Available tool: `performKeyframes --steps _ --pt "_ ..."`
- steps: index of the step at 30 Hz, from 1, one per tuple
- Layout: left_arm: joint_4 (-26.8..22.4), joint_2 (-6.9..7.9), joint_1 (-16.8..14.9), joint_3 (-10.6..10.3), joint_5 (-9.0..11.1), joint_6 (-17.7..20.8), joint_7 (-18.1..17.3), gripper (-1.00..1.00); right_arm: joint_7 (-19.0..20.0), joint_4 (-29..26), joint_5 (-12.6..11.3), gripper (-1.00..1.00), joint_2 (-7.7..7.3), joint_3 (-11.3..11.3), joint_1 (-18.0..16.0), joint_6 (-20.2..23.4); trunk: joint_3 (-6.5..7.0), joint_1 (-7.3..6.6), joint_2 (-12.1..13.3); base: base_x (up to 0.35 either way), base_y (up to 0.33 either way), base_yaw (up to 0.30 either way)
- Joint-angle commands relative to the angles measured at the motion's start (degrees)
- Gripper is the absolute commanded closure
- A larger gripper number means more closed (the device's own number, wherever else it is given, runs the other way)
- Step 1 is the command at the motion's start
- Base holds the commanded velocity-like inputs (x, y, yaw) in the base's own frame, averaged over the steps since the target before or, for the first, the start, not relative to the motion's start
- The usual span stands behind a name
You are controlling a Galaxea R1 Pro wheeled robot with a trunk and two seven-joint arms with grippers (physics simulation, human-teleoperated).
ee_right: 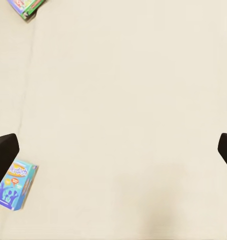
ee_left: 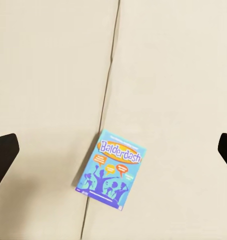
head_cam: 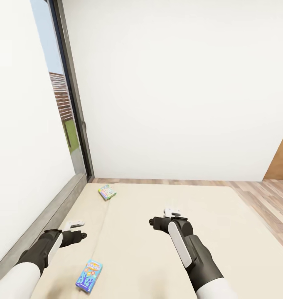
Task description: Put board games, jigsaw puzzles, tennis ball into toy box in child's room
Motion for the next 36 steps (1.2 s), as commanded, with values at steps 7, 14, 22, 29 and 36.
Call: performKeyframes --steps 7,14,22,29,36 --pt "0.2 -0.05 0.0 0.2 0.0 0.3 -0.2 -1.0 -0.6 0.0 -0.7 -1.0 0.0 0.0 -0.1 -0.4 -0.12 0.03 -0.1 0.0 0.0 -0.108" --pt "0.4 -0.08 0.0 0.3 -0.1 0.4 -0.2 -1.0 -0.5 -0.1 -0.7 -1.0 0.0 0.1 -0.1 -0.5 -0.12 0.03 -0.1 0.0 0.0 -0.198" --pt "0.4 0.19 0.0 0.5 0.0 0.4 -0.2 -1.0 -0.5 -1.7 -0.8 -1.0 0.0 1.3 0.0 -0.5 -0.12 0.03 -0.1 0.0 0.0 -0.038" --pt "0.4 0.25 0.0 0.6 0.0 0.4 -0.2 -1.0 -0.8 -2.6 -0.5 -1.0 0.0 3.7 0.0 -0.6 -0.12 0.03 -0.1 0.0 0.0 -0.005" --pt "0.4 0.24 0.0 0.6 0.0 0.4 -0.2 -1.0 -0.9 -2.8 -0.3 -1.0 0.0 5.3 0.0 -0.8 -0.12 0.03 -0.1 0.0 0.0 0.0"
